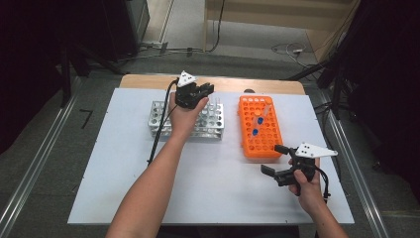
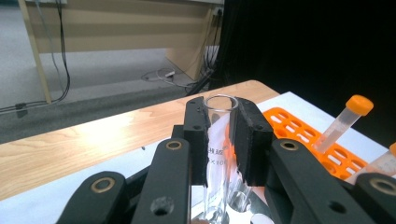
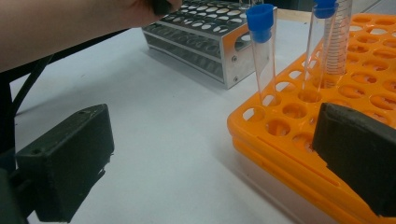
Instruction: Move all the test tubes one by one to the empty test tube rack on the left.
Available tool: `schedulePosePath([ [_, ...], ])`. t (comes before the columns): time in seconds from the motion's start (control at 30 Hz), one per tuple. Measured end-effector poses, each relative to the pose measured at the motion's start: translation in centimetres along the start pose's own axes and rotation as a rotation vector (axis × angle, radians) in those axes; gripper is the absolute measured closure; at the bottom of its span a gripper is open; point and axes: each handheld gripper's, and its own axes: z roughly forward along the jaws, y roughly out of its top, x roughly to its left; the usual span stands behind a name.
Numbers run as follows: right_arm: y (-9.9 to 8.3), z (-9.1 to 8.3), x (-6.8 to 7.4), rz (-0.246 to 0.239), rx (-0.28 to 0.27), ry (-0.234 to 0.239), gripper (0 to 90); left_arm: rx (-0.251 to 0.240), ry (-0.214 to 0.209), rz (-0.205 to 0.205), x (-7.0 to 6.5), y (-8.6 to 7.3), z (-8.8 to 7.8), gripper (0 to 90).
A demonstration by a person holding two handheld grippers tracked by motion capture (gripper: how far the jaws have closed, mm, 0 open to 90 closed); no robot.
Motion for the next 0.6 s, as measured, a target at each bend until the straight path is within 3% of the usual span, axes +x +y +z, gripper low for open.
schedulePosePath([
  [0.43,-0.08,0.08,-0.07,0.0,0.004,0.003,0.0,0.121,0.028,0.081,-0.81,-0.84,0.66,75.2],
  [0.6,-0.09,0.11,-0.06,-0.001,0.008,0.002,0.0,0.116,0.036,0.064,-0.77,-0.74,0.35,61.3],
])
